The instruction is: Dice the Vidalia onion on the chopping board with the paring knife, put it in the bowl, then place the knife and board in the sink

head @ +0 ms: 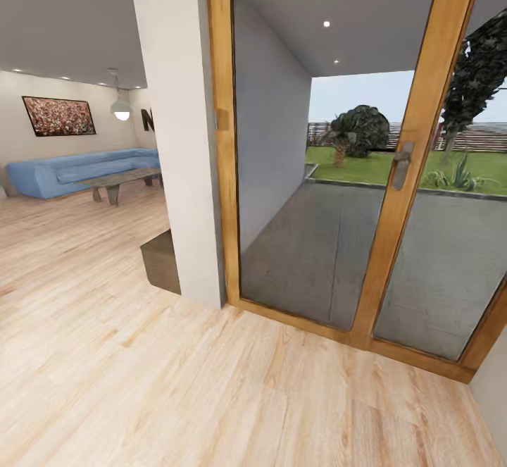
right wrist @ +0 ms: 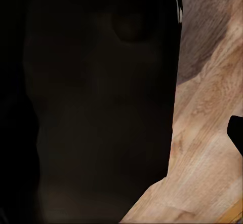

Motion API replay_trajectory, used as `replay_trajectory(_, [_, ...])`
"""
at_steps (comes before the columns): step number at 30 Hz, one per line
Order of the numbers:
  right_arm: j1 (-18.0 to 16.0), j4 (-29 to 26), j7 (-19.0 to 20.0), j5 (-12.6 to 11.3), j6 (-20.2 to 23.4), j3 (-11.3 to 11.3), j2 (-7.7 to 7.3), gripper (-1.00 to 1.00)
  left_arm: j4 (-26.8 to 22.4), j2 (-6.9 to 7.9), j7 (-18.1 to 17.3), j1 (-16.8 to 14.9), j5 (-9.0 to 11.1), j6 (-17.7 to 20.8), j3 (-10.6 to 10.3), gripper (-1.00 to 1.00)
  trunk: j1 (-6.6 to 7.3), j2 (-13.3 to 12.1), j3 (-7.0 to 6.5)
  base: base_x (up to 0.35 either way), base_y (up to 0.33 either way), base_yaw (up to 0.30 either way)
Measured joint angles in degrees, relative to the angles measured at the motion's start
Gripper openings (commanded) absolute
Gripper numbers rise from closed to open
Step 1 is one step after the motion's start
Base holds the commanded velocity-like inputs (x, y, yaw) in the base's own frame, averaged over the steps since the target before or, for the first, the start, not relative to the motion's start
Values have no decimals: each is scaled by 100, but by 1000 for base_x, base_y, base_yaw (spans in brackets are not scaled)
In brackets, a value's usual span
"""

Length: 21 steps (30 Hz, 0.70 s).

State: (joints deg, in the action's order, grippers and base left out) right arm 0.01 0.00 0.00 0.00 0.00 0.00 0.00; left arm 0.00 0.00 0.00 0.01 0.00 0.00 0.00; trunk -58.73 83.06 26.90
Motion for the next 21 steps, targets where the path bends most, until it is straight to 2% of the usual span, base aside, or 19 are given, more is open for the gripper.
replay_trajectory(3, [-4, -96, -36, -3, -87, 8, 96, 100, 18, 21, -30, 12, 12, -32, 11, 100, 0, 0, -1, 0, 0, 0])
replay_trajectory(7, [-1, -173, -33, -7, -146, 2, 128, 100, -1, -13, -27, 10, 11, -32, 10, 100, 0, 0, -1, 0, 0, 0])
replay_trajectory(21, [-1, -175, -32, -24, -266, 2, 148, 100, 3, -10, -25, 11, 8, -32, 9, 100, 0, 0, -1, 0, 0, 0])
